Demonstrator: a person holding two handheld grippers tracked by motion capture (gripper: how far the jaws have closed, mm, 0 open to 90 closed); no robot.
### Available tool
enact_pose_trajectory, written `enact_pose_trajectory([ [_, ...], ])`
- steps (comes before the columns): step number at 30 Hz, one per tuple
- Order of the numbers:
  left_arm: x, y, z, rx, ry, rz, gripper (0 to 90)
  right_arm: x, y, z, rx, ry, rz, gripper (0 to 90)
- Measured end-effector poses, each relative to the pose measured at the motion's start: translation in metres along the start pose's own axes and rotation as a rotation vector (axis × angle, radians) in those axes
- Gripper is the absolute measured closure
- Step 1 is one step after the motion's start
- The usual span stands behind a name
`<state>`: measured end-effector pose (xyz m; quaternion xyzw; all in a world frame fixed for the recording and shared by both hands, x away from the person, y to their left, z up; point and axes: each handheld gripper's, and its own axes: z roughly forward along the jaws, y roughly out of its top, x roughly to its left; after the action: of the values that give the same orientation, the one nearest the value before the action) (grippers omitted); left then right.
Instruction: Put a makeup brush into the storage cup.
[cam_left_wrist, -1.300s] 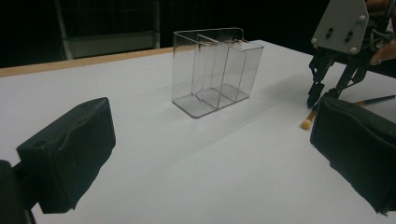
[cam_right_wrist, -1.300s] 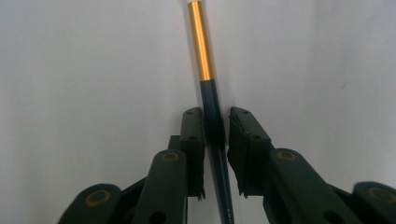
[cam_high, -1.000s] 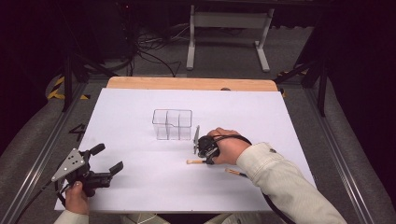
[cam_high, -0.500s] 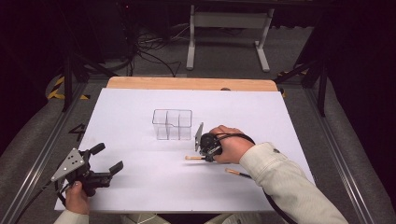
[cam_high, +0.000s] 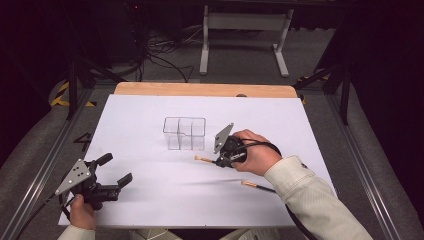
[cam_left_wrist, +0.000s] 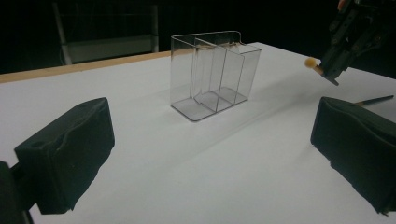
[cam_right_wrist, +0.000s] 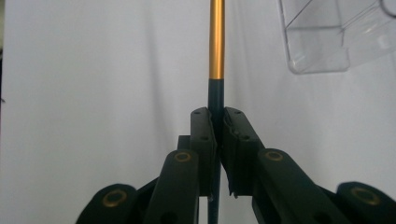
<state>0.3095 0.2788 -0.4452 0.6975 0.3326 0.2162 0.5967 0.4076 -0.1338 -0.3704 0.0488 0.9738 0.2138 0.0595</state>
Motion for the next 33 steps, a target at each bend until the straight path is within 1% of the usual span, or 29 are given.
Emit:
enact_pose_trajectory([
  [3, 0.0, 0.0, 0.0, 0.003, 0.002, -0.001, 0.5, 0.0, -0.002, -0.004, -0.05, -0.015, 0.012, 83.1],
  [7, 0.0, 0.0, 0.0, 0.005, 0.001, 0.003, 0.5, 0.0, -0.006, -0.009, -0.119, -0.022, 0.044, 83.1],
  [10, 0.0, 0.0, 0.0, 0.008, 0.006, 0.006, 0.5, -0.001, -0.008, -0.012, -0.16, -0.026, 0.072, 83.1],
  [14, -0.001, 0.0, 0.001, 0.012, 0.014, 0.014, 0.6, -0.001, -0.011, -0.017, -0.235, -0.034, 0.103, 83.1],
  [15, -0.001, 0.0, 0.001, 0.015, 0.017, 0.015, 0.5, -0.001, -0.013, -0.018, -0.263, -0.039, 0.11, 83.1],
  [20, -0.001, 0.0, 0.002, 0.018, 0.025, 0.026, 0.5, 0.0, -0.016, -0.025, -0.372, -0.053, 0.152, 83.0],
  [24, -0.002, 0.0, 0.004, 0.02, 0.028, 0.031, 0.5, 0.001, -0.018, -0.028, -0.428, -0.064, 0.168, 83.1],
  [26, -0.002, 0.0, 0.004, 0.024, 0.023, 0.035, 0.5, 0.002, -0.019, -0.03, -0.456, -0.071, 0.175, 83.1],
  [29, -0.002, 0.0, 0.005, 0.021, 0.025, 0.034, 0.5, 0.003, -0.02, -0.031, -0.48, -0.077, 0.186, 83.1],
  [33, -0.002, 0.0, 0.006, 0.019, 0.023, 0.035, 0.5, 0.005, -0.022, -0.034, -0.561, -0.09, 0.208, 83.1],
])
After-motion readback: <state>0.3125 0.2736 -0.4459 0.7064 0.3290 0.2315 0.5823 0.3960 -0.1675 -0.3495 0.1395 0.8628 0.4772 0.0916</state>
